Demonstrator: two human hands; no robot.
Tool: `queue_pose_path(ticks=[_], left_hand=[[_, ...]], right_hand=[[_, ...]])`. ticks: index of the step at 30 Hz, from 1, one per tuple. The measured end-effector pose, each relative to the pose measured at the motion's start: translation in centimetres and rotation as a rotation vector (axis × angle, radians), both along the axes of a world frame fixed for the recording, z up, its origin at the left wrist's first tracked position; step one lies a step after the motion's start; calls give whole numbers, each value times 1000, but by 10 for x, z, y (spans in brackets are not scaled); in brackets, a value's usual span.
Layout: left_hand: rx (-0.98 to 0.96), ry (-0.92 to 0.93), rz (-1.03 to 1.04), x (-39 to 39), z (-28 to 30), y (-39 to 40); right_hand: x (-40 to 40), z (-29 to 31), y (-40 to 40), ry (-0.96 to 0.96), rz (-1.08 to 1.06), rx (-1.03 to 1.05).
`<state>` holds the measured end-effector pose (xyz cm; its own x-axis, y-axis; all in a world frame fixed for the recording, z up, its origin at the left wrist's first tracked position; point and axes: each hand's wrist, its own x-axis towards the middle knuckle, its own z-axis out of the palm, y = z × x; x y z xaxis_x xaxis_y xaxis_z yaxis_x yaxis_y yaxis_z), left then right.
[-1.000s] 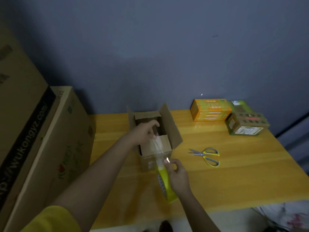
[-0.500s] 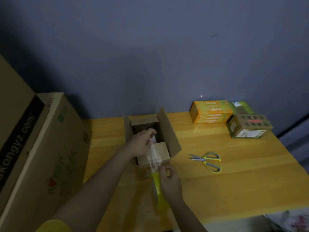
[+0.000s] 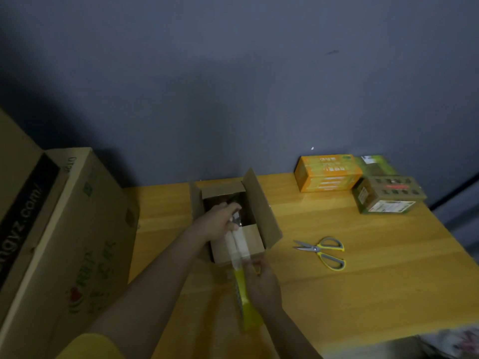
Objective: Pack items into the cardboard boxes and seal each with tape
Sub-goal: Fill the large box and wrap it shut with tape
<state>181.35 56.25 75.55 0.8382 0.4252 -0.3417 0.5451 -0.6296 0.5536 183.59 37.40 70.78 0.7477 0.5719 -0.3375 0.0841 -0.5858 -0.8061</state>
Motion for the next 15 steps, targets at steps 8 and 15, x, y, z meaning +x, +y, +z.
queue_pose_path(ticks=[8,15], left_hand=[[-4,39,-42,2,-5,1],[8,62,-52,0,-11,6]], right_hand=[[1,-8,4,9,1,-42],[-1,-14,9,-3,34,-70]])
